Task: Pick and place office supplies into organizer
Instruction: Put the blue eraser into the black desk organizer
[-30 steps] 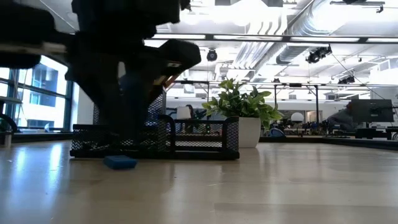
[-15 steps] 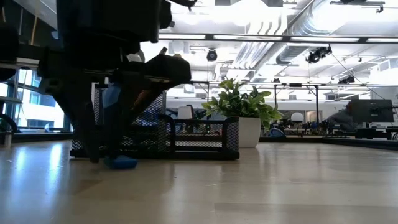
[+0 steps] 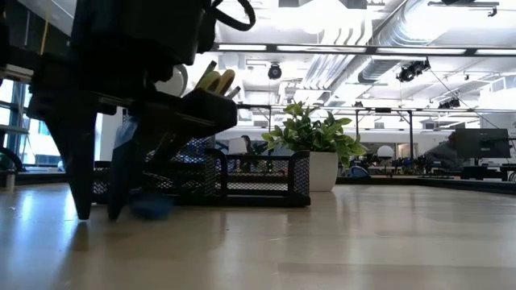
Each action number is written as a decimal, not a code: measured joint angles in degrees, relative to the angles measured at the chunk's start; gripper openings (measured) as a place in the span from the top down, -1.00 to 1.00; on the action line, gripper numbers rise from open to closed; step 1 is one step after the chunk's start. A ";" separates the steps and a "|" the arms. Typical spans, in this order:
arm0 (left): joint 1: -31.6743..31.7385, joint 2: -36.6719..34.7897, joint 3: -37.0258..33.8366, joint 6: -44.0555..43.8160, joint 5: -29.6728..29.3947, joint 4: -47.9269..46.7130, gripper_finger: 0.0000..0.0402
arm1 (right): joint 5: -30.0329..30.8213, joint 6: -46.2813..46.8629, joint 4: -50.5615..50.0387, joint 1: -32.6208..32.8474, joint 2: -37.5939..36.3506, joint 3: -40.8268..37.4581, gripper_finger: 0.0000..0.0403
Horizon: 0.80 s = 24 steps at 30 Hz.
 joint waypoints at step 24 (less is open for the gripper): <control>-0.20 -0.83 3.80 1.33 -13.61 -3.46 0.72 | 0.61 0.00 0.00 -0.15 0.00 0.00 0.34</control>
